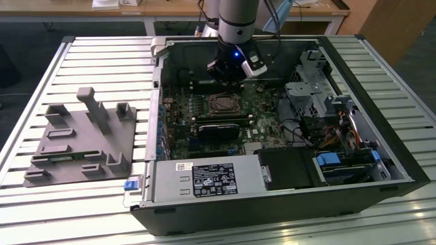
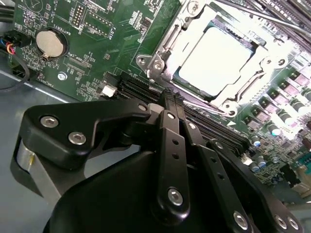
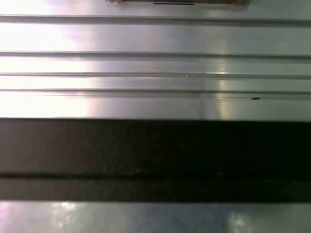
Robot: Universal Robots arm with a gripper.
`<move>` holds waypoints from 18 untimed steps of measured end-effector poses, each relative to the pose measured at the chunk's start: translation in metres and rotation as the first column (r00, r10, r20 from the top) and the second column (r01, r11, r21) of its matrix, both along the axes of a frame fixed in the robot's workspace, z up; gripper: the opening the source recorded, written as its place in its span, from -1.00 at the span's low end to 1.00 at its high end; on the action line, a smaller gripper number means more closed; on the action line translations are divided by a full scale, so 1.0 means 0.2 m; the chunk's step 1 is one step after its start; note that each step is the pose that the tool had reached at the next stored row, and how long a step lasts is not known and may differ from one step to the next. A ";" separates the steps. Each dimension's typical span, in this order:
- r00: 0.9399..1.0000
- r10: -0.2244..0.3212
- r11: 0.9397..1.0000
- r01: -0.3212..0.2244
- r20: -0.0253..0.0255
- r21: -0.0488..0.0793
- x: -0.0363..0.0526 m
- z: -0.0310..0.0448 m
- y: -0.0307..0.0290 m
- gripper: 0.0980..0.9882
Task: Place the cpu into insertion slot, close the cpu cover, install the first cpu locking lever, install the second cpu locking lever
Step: 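Install the first cpu locking lever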
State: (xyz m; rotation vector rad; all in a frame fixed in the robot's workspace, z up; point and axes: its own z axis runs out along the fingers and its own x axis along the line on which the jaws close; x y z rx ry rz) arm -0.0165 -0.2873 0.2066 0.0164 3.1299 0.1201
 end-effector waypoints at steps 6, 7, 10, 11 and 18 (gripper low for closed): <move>1.000 0.000 1.000 0.000 0.000 -0.005 0.003 -0.027 0.001 -0.98; 1.000 0.000 1.000 0.000 0.000 -0.005 0.003 -0.027 0.001 -0.98; 1.000 0.000 1.000 0.000 0.000 -0.005 0.003 -0.026 0.001 -0.98; 1.000 0.000 1.000 0.000 0.000 -0.006 0.003 -0.027 0.001 -0.98; 1.000 0.000 0.999 0.000 -0.001 -0.038 0.003 -0.036 0.005 -0.98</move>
